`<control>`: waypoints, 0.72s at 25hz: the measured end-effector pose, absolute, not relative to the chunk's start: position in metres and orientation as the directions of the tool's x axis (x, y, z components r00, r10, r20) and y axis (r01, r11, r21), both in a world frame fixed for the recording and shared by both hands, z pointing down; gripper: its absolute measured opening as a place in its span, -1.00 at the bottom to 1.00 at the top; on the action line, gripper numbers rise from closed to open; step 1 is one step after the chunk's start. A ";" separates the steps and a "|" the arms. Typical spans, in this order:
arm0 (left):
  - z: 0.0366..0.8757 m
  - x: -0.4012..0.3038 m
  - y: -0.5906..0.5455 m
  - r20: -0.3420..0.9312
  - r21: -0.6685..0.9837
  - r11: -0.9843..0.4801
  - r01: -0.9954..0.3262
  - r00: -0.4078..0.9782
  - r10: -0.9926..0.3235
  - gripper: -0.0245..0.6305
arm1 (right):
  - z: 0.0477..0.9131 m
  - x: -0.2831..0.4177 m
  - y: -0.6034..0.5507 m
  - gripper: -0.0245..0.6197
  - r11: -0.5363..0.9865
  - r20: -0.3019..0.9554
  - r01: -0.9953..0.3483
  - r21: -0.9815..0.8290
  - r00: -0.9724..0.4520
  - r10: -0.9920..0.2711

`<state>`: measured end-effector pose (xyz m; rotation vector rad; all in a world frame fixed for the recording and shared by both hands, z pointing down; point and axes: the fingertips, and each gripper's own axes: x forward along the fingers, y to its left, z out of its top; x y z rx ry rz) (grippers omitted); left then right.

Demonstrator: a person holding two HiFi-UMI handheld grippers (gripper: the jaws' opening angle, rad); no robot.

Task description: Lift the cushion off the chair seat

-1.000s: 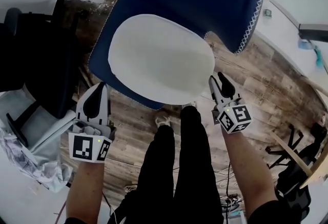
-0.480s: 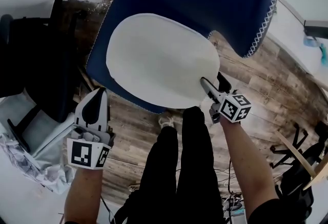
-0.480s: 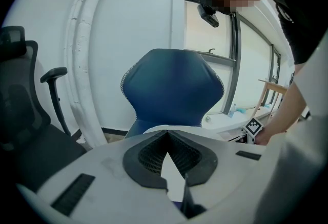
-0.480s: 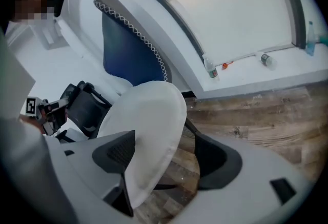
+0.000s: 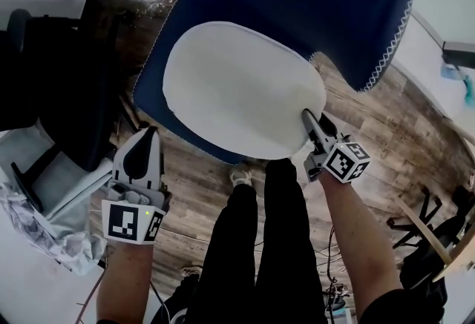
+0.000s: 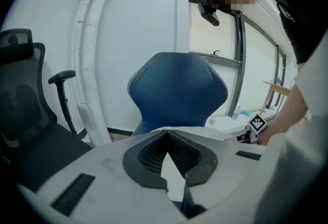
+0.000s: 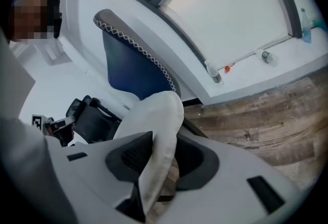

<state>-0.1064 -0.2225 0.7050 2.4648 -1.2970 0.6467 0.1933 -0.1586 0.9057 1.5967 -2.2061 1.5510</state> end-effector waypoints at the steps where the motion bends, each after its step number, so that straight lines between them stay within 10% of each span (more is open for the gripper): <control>1: 0.703 -0.107 -0.222 0.508 0.039 -0.556 -0.830 0.496 -0.705 -0.91 | 0.898 0.192 -0.160 -0.54 0.013 0.500 -0.725 -0.689 -0.488 -0.715; 18: 0.621 -0.121 -0.227 0.453 0.055 -0.496 -0.867 0.464 -0.761 -0.91 | 0.792 0.169 -0.177 -0.75 0.102 0.469 -0.748 -0.656 -0.511 -0.720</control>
